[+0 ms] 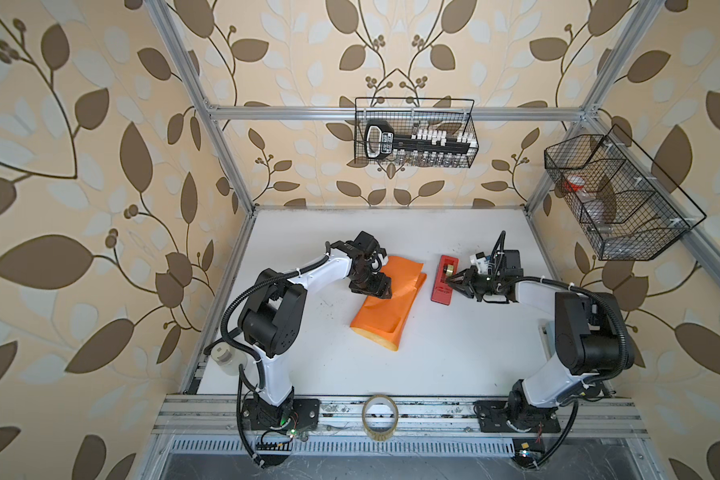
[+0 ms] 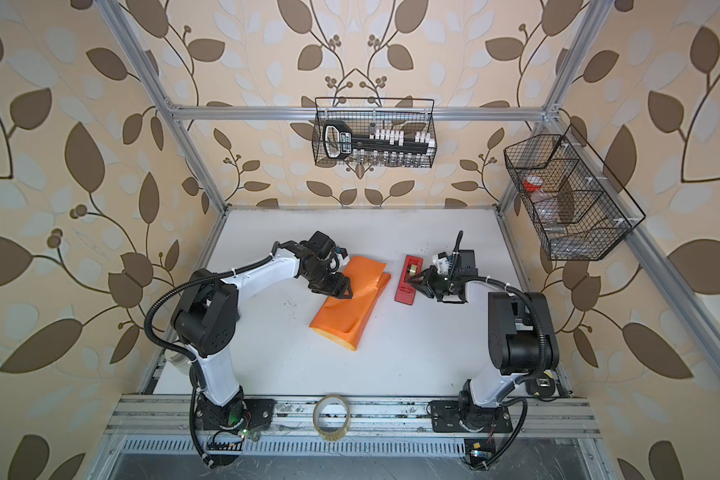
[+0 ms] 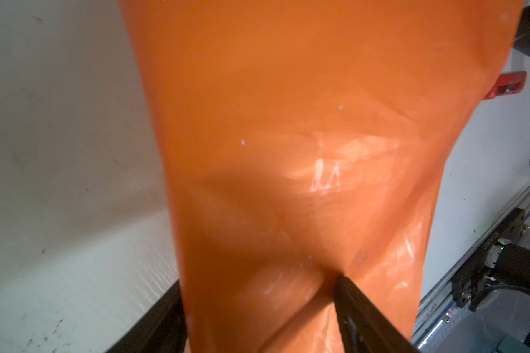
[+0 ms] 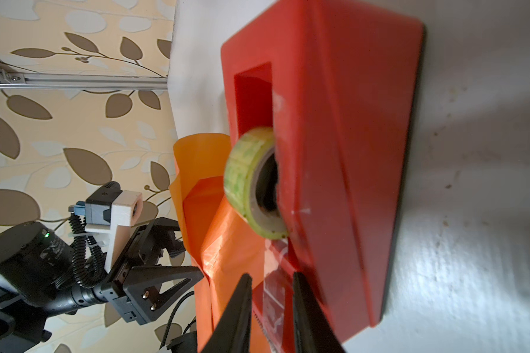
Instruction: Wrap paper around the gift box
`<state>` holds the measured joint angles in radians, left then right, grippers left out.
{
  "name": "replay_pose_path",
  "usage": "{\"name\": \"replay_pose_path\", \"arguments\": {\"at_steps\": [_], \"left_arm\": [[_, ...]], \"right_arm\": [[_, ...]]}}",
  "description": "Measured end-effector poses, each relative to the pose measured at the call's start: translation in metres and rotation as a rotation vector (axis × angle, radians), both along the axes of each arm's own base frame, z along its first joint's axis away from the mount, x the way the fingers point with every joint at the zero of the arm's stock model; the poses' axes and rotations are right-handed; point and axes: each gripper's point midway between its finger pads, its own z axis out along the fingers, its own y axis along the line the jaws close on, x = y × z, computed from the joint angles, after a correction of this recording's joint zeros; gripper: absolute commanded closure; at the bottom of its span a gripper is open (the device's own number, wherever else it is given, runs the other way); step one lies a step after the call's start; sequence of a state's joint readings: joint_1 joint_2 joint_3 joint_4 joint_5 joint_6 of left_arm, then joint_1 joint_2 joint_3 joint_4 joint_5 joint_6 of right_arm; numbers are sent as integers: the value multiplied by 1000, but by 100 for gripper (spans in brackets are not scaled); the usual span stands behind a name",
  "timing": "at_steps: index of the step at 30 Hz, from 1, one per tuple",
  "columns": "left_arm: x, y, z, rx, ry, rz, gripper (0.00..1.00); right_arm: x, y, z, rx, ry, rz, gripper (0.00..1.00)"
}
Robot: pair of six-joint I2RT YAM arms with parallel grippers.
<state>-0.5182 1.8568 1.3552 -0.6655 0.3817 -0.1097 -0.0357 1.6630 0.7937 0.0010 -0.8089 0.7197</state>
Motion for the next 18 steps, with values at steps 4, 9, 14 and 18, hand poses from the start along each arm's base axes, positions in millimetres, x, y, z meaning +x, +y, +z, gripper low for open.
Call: {"name": "replay_pose_path", "arguments": {"at_steps": [4, 9, 14, 18], "left_arm": [[0, 0, 0, 0, 0, 0, 25], [0, 0, 0, 1, 0, 0, 25], [0, 0, 0, 1, -1, -1, 25], [0, 0, 0, 1, -1, -2, 25]], "right_arm": [[-1, 5, -2, 16, -4, 6, 78], [-2, 6, -3, 30, -7, 3, 81], [-2, 6, -3, 46, 6, -12, 91], [0, 7, -1, 68, 14, -28, 100]]}}
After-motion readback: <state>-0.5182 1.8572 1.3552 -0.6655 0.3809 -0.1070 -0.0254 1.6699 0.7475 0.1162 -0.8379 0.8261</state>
